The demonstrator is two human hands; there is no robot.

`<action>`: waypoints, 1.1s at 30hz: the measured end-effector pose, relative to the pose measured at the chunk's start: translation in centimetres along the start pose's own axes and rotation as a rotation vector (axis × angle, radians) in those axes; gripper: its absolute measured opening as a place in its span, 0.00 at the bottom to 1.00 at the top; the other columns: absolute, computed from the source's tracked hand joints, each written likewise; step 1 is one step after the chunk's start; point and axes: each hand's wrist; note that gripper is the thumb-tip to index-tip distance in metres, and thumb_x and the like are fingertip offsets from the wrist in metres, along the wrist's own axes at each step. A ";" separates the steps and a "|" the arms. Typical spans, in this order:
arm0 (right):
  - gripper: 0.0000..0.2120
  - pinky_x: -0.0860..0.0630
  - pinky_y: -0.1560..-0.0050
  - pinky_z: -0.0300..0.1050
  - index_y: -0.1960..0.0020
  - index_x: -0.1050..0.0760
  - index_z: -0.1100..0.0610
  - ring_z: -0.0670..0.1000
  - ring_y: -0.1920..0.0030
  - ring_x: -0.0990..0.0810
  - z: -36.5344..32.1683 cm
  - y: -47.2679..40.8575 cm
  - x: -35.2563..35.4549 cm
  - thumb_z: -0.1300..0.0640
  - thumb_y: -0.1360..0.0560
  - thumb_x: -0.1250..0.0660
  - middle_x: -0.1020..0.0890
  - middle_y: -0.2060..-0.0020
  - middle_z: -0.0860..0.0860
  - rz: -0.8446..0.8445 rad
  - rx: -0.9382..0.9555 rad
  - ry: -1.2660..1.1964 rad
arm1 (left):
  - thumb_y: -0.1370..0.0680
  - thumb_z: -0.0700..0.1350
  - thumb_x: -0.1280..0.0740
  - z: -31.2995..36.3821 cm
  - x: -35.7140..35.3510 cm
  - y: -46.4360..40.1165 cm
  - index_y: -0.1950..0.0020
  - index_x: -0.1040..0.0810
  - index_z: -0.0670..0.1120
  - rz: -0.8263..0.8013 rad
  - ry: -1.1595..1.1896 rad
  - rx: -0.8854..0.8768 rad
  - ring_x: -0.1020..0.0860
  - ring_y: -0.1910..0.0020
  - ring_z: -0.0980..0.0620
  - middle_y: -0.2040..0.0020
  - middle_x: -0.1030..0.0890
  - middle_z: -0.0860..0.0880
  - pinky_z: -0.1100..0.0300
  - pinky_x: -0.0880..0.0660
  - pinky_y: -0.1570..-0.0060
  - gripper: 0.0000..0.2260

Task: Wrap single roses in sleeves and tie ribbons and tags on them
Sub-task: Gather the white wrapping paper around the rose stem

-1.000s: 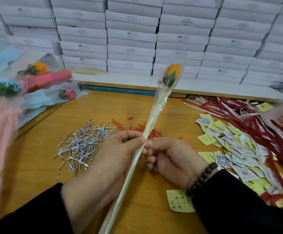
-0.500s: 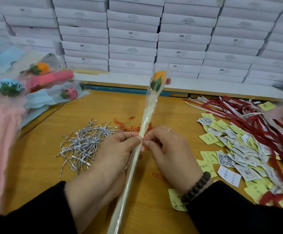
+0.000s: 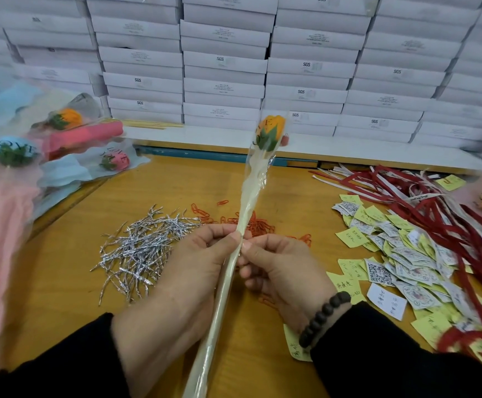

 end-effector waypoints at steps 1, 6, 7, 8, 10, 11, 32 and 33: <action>0.05 0.30 0.77 0.34 0.59 0.27 0.60 0.43 0.78 0.27 0.0 -0.1 0.2 0.62 0.27 0.31 0.23 0.76 0.49 0.031 0.033 0.083 | 0.25 0.36 0.35 0.0 0.1 0.0 0.48 0.24 0.35 -0.002 -0.012 -0.011 0.26 0.71 0.48 0.66 0.22 0.41 0.59 0.26 0.68 0.08; 0.12 0.32 0.71 0.38 0.62 0.30 0.56 0.48 0.70 0.29 -0.3 -0.9 1.2 0.59 0.33 0.25 0.27 0.70 0.52 0.098 0.193 0.398 | 0.27 0.34 0.33 0.3 0.2 -0.1 0.52 0.22 0.36 0.037 -0.075 -0.013 0.25 0.71 0.50 0.61 0.20 0.39 0.65 0.24 0.73 0.05; 0.12 0.31 0.69 0.39 0.61 0.29 0.56 0.49 0.68 0.29 -0.5 -0.9 1.5 0.59 0.33 0.25 0.26 0.68 0.53 0.073 0.199 0.435 | 0.27 0.33 0.33 0.4 0.2 -0.1 0.53 0.22 0.36 0.038 -0.075 -0.002 0.25 0.71 0.50 0.62 0.20 0.39 0.66 0.25 0.75 0.04; 0.11 0.30 0.69 0.37 0.60 0.28 0.56 0.48 0.67 0.28 -0.8 -1.0 1.7 0.59 0.34 0.25 0.25 0.67 0.52 0.038 0.195 0.457 | 0.27 0.33 0.33 0.4 0.2 -0.1 0.55 0.22 0.37 0.034 -0.079 0.007 0.24 0.72 0.50 0.63 0.20 0.40 0.66 0.25 0.76 0.03; 0.11 0.30 0.71 0.33 0.57 0.25 0.56 0.45 0.69 0.26 -1.4 -1.0 2.2 0.60 0.34 0.25 0.22 0.68 0.50 -0.054 0.166 0.464 | 0.27 0.32 0.33 0.5 0.2 0.0 0.57 0.22 0.37 0.018 -0.087 0.014 0.22 0.73 0.51 0.64 0.19 0.40 0.65 0.24 0.75 0.02; 0.11 0.30 0.71 0.33 0.55 0.25 0.56 0.43 0.69 0.25 -1.7 -1.0 2.5 0.59 0.34 0.25 0.21 0.68 0.49 -0.102 0.145 0.446 | 0.27 0.32 0.33 0.5 0.3 0.0 0.57 0.22 0.37 0.013 -0.090 0.012 0.22 0.73 0.52 0.65 0.19 0.40 0.65 0.23 0.74 0.02; 0.04 0.29 0.76 0.33 0.60 0.25 0.60 0.43 0.77 0.26 -1.9 -2.7 3.9 0.64 0.27 0.32 0.22 0.75 0.48 0.122 0.171 0.002 | 0.31 0.29 0.31 0.4 0.3 0.2 0.56 0.25 0.40 -0.172 -0.243 0.032 0.20 0.73 0.51 0.73 0.22 0.44 0.64 0.24 0.73 0.09; 0.03 0.29 0.76 0.33 0.59 0.25 0.60 0.43 0.77 0.26 -1.9 -2.7 3.9 0.64 0.28 0.32 0.22 0.75 0.49 0.120 0.180 0.002 | 0.32 0.29 0.31 0.6 0.4 0.2 0.54 0.26 0.40 -0.180 -0.240 0.042 0.20 0.73 0.50 0.73 0.22 0.44 0.64 0.23 0.73 0.10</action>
Point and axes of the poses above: each hand's wrist, its own y-axis away from the middle knuckle, its own x-axis out of the back of the hand, z = x × y
